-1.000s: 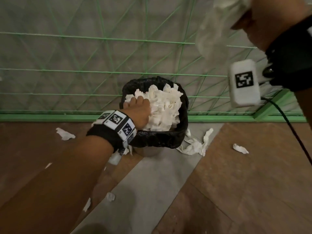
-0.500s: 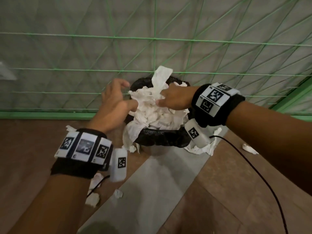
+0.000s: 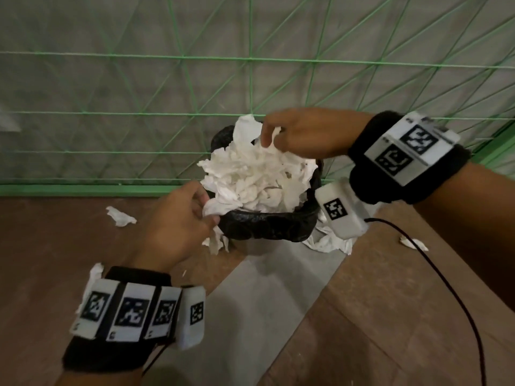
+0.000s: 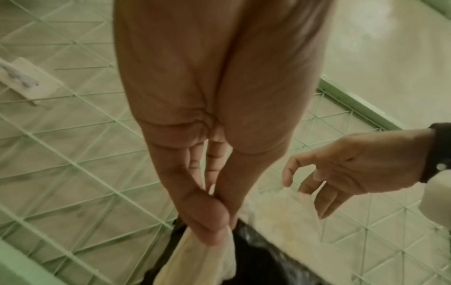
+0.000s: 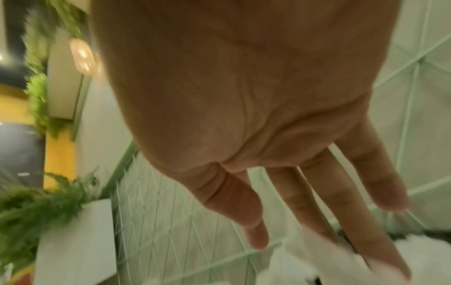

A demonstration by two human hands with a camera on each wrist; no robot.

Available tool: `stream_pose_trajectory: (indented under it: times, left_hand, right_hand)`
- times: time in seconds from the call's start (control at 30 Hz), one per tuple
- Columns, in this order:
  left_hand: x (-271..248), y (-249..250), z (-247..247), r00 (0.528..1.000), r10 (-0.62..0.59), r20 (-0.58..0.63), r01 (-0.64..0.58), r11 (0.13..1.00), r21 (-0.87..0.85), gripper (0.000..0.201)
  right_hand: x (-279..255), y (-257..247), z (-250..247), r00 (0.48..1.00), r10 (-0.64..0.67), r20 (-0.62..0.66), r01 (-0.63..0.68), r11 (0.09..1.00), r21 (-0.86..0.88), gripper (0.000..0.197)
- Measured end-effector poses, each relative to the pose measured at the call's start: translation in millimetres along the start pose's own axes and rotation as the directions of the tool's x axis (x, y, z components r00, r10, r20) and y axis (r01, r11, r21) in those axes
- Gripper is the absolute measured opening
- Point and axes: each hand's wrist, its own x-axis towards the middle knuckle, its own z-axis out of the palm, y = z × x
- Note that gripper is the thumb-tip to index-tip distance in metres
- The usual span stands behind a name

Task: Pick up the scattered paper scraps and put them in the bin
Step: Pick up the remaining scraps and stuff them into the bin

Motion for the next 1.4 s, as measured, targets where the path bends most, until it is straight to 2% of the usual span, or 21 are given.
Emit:
stream_pose_trajectory:
  times: [0.1, 0.17, 0.27, 0.33, 0.37, 0.43, 0.47, 0.5, 0.53, 0.57, 0.6, 0.67, 0.7, 0.77, 0.83, 0.9, 0.97, 1.1, 1.23, 1.3, 1.4]
  left_hand:
    - [6.0, 16.8, -8.9, 0.993, 0.053, -0.103, -0.06, 0.996, -0.066, 0.027]
    - [13.4, 28.1, -7.6, 0.985, 0.112, -0.131, -0.129, 0.984, -0.125, 0.024]
    - [26.6, 36.0, 10.6, 0.981, 0.171, -0.087, -0.177, 0.982, -0.073, 0.014]
    - [33.4, 36.4, 24.4, 0.979, 0.206, -0.017, -0.204, 0.976, 0.077, 0.01]
    - [34.4, 36.5, 30.2, 0.975, 0.219, 0.025, -0.221, 0.966, 0.138, 0.01]
    - [35.8, 34.0, 39.6, 0.959, 0.273, 0.078, -0.284, 0.926, 0.247, 0.012]
    - [36.0, 32.1, 42.6, 0.952, 0.296, 0.073, -0.304, 0.907, 0.289, 0.013]
    - [34.6, 31.4, 43.1, 0.95, 0.309, 0.039, -0.306, 0.902, 0.305, 0.012]
    - [32.5, 29.2, 41.2, 0.952, 0.305, -0.018, -0.288, 0.916, 0.28, 0.009]
    - [29.9, 25.9, 37.7, 0.953, 0.289, -0.096, -0.264, 0.941, 0.212, 0.007]
    - [26.4, 21.6, 33.1, 0.94, 0.281, -0.194, -0.262, 0.958, 0.121, 0.007]
    - [20.9, 7.8, 22.2, 0.885, 0.245, -0.396, -0.286, 0.957, -0.046, 0.012]
    - [20.1, -3.3, 19.1, 0.861, 0.201, -0.467, -0.278, 0.955, -0.102, 0.013]
    - [23.9, -37.9, 20.1, 0.856, 0.054, -0.514, -0.159, 0.974, -0.163, 0.01]
    - [31.0, -90.9, 26.9, 0.903, -0.07, -0.423, 0.066, 0.998, -0.025, 0.017]
    - [26.1, -129.9, 39.0, 0.965, -0.161, -0.206, 0.207, 0.952, 0.225, 0.037]
    - [14.9, -147.8, 59.6, 0.965, -0.243, -0.103, 0.264, 0.894, 0.362, 0.037]
    - [13.0, -157.5, 106.0, 0.989, -0.139, 0.056, 0.086, 0.831, 0.549, 0.052]
    - [34.7, -149.8, 140.4, 0.983, -0.075, 0.164, -0.015, 0.873, 0.488, 0.065]
    - [41.6, -146.7, 154.3, 0.971, -0.033, 0.237, -0.088, 0.871, 0.483, 0.079]
    - [46.8, -159.1, 166.0, 0.95, -0.063, 0.307, -0.116, 0.838, 0.533, 0.067]
  right_hand:
    - [-7.1, 19.3, -15.8, 0.992, -0.02, -0.127, 0.045, 0.979, 0.199, 0.021]
    - [-12.6, 49.6, -21.3, 0.97, 0.069, -0.235, 0.007, 0.951, 0.31, 0.019]
    - [-20.9, 122.0, -8.3, 0.893, 0.361, -0.267, -0.213, 0.865, 0.455, 0.017]
    - [-23.2, 177.9, 21.5, 0.844, 0.506, -0.179, -0.434, 0.84, 0.325, 0.019]
    - [-25.7, 216.2, 49.8, 0.829, 0.549, -0.107, -0.532, 0.833, 0.153, 0.026]
    - [-21.9, 381.7, 130.6, 0.685, 0.729, 0.008, -0.729, 0.685, -0.007, 0.044]
    - [-21.9, 450.5, 167.8, 0.631, 0.771, 0.089, -0.774, 0.616, 0.145, 0.064]
    - [-22.5, 491.9, 202.6, 0.647, 0.755, 0.106, -0.753, 0.612, 0.239, 0.084]
    - [-22.9, 495.4, 223.5, 0.641, 0.761, 0.099, -0.729, 0.562, 0.391, 0.089]
    - [-29.9, 480.1, 235.8, 0.642, 0.766, 0.004, -0.716, 0.598, 0.36, 0.076]
    - [-35.1, 440.3, 228.9, 0.551, 0.834, -0.029, -0.76, 0.516, 0.396, 0.064]
    - [-58.0, 328.9, 208.6, 0.45, 0.866, -0.216, -0.789, 0.499, 0.358, 0.06]
    - [-54.4, 313.1, 212.2, 0.444, 0.857, -0.262, -0.771, 0.514, 0.375, 0.062]
    - [-41.7, 292.3, 214.4, 0.556, 0.794, -0.245, -0.725, 0.608, 0.325, 0.07]
    - [-24.6, 269.7, 227.8, 0.701, 0.694, -0.163, -0.668, 0.719, 0.191, 0.074]
    - [-13.8, 248.0, 239.8, 0.743, 0.658, -0.121, -0.661, 0.75, 0.017, 0.063]
    - [-9.9, 233.4, 251.3, 0.778, 0.619, -0.113, -0.628, 0.772, -0.1, 0.049]
    - [-13.2, 229.6, 257.3, 0.761, 0.639, -0.108, -0.642, 0.767, 0.014, 0.032]
    - [-31.1, 233.8, 223.7, 0.735, 0.636, -0.234, -0.617, 0.771, 0.156, 0.005]
    - [-37.5, 231.3, 190.9, 0.694, 0.658, -0.293, -0.595, 0.753, 0.28, 0.014]
    - [-44.1, 211.4, 129.4, 0.669, 0.647, -0.366, -0.52, 0.759, 0.392, 0.039]
